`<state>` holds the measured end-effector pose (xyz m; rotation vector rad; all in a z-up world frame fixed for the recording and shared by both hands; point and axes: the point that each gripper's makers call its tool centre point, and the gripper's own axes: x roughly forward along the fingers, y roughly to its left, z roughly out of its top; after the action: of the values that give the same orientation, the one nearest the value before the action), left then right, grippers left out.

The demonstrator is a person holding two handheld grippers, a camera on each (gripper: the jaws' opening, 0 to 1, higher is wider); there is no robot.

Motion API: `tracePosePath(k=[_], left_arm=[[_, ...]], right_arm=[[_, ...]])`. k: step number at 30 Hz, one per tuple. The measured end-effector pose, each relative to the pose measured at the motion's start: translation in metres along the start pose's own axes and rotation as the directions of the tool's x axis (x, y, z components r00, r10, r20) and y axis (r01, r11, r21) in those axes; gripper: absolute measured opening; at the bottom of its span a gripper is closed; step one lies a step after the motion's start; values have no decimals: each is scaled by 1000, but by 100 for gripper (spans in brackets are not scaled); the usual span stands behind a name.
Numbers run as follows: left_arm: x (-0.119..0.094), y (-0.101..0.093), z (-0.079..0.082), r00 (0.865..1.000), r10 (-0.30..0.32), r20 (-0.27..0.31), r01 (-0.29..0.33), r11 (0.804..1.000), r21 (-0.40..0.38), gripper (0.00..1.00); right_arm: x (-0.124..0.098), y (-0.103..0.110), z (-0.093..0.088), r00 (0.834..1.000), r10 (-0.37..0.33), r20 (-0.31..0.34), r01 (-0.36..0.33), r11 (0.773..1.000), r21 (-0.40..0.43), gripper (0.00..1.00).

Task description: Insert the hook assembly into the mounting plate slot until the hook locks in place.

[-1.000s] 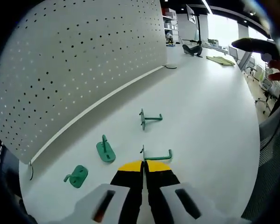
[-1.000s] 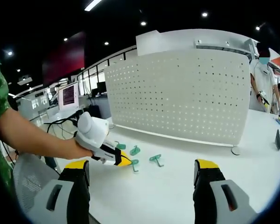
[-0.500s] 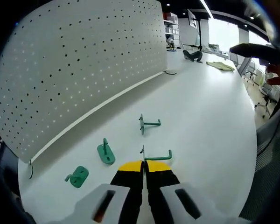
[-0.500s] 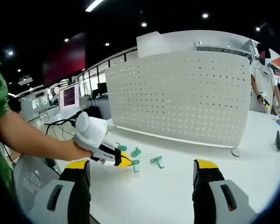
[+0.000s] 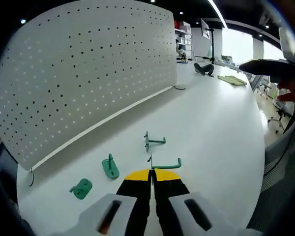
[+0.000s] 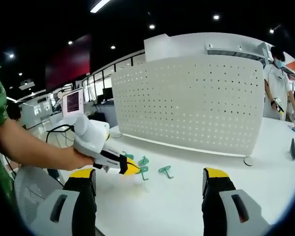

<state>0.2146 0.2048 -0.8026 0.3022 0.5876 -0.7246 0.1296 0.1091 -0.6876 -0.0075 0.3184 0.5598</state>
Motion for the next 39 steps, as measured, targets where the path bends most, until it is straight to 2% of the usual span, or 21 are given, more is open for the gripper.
tracePosePath(k=[9, 24, 32, 36, 39], left_arm=[[-14, -5, 19, 998, -13, 66, 15, 1000, -22, 2], [-40, -18, 52, 982, -44, 182, 58, 996, -70, 2], [-55, -22, 70, 962, -60, 267, 97, 987, -128, 2], [-63, -26, 80, 946, -66, 318, 124, 978, -167, 2], [-70, -28, 90, 926, -71, 370, 152, 969, -194, 2]], right_arm=[[1, 1, 3, 1000, 5, 7, -5, 1000, 11, 91], [1, 3, 13, 1000, 13, 25, -13, 1000, 14, 90], [1, 3, 22, 999, 16, 45, -17, 1000, 24, 88], [1, 4, 29, 998, 16, 60, -17, 1000, 23, 87], [1, 4, 33, 997, 17, 69, -19, 999, 28, 87]])
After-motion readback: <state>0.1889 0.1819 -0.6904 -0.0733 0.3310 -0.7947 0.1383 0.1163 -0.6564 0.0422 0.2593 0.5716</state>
